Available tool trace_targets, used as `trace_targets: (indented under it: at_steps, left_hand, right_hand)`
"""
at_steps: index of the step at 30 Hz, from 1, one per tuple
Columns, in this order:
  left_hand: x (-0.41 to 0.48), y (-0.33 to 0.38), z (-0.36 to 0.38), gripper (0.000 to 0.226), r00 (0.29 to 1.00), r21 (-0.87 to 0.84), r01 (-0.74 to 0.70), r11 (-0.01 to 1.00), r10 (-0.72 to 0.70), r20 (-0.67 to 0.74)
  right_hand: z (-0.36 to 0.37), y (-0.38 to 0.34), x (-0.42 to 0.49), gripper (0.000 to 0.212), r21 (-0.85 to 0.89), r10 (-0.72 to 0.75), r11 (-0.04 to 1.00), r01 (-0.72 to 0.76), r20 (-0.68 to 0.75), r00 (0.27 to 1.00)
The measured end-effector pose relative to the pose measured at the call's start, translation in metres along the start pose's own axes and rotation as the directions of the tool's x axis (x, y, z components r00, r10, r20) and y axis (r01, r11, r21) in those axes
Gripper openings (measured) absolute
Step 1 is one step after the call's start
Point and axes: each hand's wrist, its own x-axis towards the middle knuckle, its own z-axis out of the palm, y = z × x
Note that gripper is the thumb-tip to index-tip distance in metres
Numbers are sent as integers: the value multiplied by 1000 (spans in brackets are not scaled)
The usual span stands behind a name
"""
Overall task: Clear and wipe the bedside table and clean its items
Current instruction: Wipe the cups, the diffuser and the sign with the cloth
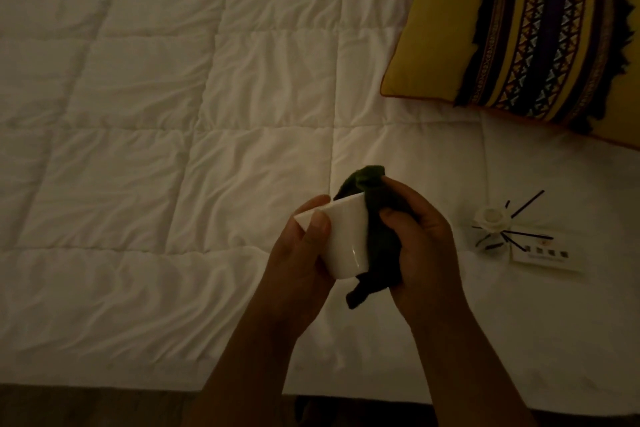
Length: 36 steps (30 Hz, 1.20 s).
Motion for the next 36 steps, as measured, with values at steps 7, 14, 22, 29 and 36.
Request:
trace_targets:
  at_steps: [7,14,22,29,36]
  left_hand:
    - [7,13,8,69,997,-32,-61,998,63,47]
    - [21,-4,-5,60,993,124,29,992,-15,-118]
    - [65,-37,-15,109,975,742,-120,660,220,-38]
    - [84,-73,-28,112,949,938,-101,332,314,-9]
    - [73,-82,-34,114,935,949,-70,308,352,-45]
  right_hand:
    - [22,14,-33,41,-405,-394,818,409,125,910]
    - [-7,51,-50,42,-610,-322,726,317,105,941]
    - [-36,77,-54,50,-601,-180,794,93,-85,980]
    - [-59,80,-49,59,-569,-190,818,79,-139,972]
    - [-76,75,-52,53,-478,-150,874,86,-98,984]
